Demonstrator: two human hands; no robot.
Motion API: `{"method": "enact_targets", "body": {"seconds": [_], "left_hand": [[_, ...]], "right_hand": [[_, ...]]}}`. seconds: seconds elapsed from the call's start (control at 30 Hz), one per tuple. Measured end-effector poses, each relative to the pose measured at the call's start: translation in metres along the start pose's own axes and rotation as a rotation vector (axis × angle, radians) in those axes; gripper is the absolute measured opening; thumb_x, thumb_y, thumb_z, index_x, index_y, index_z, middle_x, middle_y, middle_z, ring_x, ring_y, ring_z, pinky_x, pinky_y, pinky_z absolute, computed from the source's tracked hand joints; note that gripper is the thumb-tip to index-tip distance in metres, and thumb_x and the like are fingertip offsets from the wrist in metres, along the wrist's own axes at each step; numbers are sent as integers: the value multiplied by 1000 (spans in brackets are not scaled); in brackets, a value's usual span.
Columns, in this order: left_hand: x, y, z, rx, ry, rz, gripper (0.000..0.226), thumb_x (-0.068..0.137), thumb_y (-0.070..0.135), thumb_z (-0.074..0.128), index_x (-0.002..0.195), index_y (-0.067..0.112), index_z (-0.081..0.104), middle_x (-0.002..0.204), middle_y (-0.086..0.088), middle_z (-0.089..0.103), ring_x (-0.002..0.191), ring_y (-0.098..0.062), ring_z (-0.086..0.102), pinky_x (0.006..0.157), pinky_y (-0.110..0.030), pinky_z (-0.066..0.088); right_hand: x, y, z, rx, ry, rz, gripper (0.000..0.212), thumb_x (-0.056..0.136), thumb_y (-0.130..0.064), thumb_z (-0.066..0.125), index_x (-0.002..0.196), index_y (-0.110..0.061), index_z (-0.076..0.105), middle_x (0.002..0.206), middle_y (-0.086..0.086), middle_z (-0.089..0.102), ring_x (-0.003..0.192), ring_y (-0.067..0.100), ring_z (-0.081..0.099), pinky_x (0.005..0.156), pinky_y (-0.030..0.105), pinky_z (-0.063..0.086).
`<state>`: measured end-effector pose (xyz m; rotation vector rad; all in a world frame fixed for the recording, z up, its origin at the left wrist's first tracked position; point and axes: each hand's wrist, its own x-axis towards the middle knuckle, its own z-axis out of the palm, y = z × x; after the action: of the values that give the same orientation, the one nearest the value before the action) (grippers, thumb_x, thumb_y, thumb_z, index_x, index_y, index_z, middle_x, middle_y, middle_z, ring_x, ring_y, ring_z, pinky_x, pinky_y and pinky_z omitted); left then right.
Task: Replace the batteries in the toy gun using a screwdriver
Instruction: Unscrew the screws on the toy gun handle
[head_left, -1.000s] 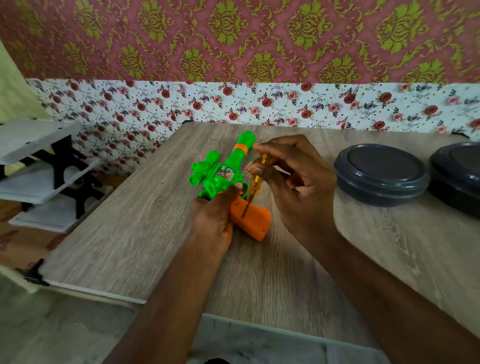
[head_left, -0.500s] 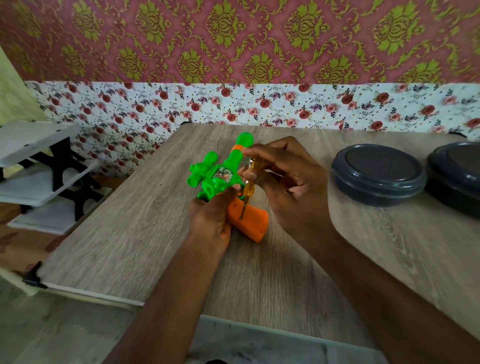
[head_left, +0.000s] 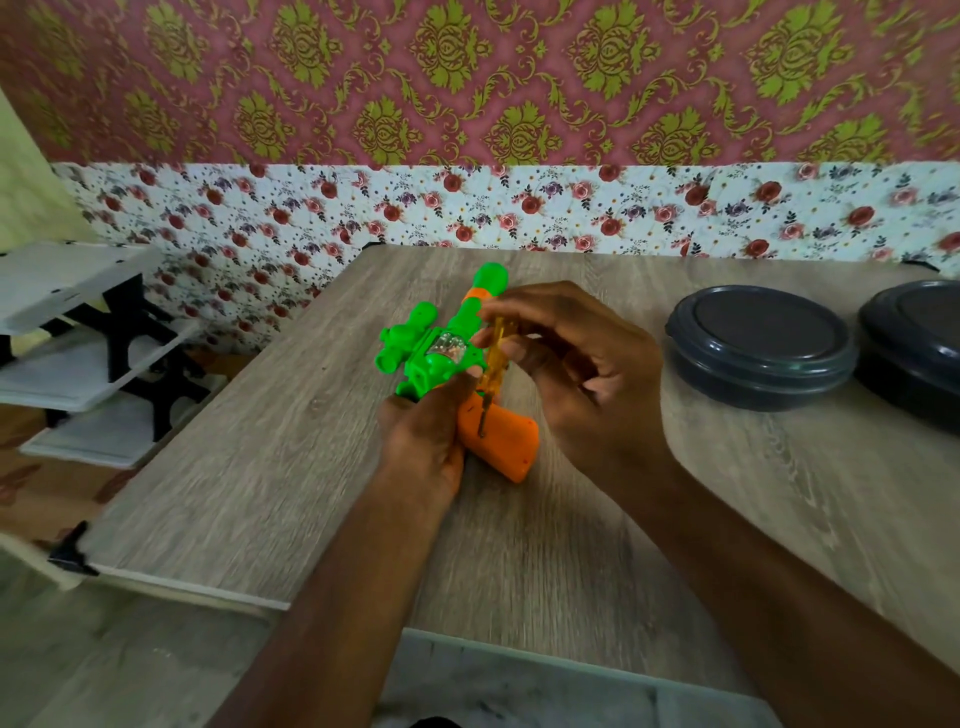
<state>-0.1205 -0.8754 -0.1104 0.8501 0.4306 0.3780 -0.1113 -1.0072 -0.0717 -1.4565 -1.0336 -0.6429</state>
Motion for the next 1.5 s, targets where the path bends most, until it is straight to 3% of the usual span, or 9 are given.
{"method": "enact_targets", "body": {"seconds": [0.13, 0.3, 0.47, 0.7, 0.9, 1.1, 1.23, 1.4, 1.5], "left_hand": [[1, -1, -1, -21, -2, -1, 36, 87, -16, 65, 121, -6, 66, 94, -15, 73, 66, -18, 71, 57, -30, 62], [-1, -1, 0, -39, -2, 5, 37, 87, -16, 63, 123, -6, 64, 92, -15, 71, 61, -15, 71, 53, -29, 60], [-1, -1, 1, -48, -14, 0, 23, 87, -18, 63, 102, -1, 69, 86, -14, 73, 59, -16, 71, 52, -30, 59], [-4, -1, 0, -59, -52, 22, 34, 89, -16, 62, 120, -5, 64, 93, -17, 71, 63, -17, 72, 56, -33, 62], [-1, -2, -1, -82, -44, 21, 36, 87, -18, 61, 120, -5, 64, 97, -19, 72, 66, -19, 73, 54, -32, 60], [-4, -2, -3, -70, -103, 48, 29, 90, -18, 57, 114, -3, 65, 90, -14, 73, 66, -17, 73, 59, -32, 62], [-2, -2, -2, -63, -65, 26, 30, 89, -17, 59, 116, -4, 65, 96, -17, 72, 63, -16, 73, 59, -31, 63], [-1, -4, -2, -37, -59, 31, 25, 90, -16, 59, 111, -5, 67, 93, -16, 73, 68, -19, 72, 64, -34, 63], [-2, -4, -3, -33, -64, 40, 27, 89, -17, 60, 111, -4, 67, 93, -14, 75, 71, -20, 72, 64, -35, 63]], "right_hand": [[1, 2, -4, 20, 26, 29, 26, 90, 18, 63, 114, 11, 69, 106, 20, 69, 93, 32, 74, 81, 54, 59], [0, 3, -2, 3, 16, 22, 28, 89, 20, 63, 114, 9, 70, 107, 17, 70, 95, 33, 73, 81, 55, 59], [1, 2, -2, -8, 2, 14, 28, 89, 19, 64, 114, 9, 70, 105, 18, 70, 93, 30, 74, 80, 53, 59], [3, -4, -2, -14, 13, 11, 21, 88, 6, 74, 108, 9, 71, 102, 19, 71, 93, 26, 74, 80, 37, 62], [1, -1, -4, 142, 1, 165, 32, 95, 13, 60, 126, 11, 63, 106, 22, 73, 97, 32, 76, 90, 51, 61], [4, 0, 0, -72, 3, 87, 30, 90, -1, 75, 119, 2, 72, 96, 12, 66, 87, 6, 69, 74, 23, 56], [1, 2, -2, -9, -42, 101, 33, 96, 7, 60, 129, 5, 65, 110, 14, 71, 96, 20, 75, 83, 45, 61], [2, 4, 0, -105, -9, 66, 29, 93, -1, 70, 122, 1, 70, 105, 15, 63, 92, 10, 69, 74, 27, 58], [0, 5, 0, -56, -11, 104, 32, 94, 3, 67, 127, 1, 67, 110, 12, 69, 98, 23, 75, 79, 46, 61]]}}
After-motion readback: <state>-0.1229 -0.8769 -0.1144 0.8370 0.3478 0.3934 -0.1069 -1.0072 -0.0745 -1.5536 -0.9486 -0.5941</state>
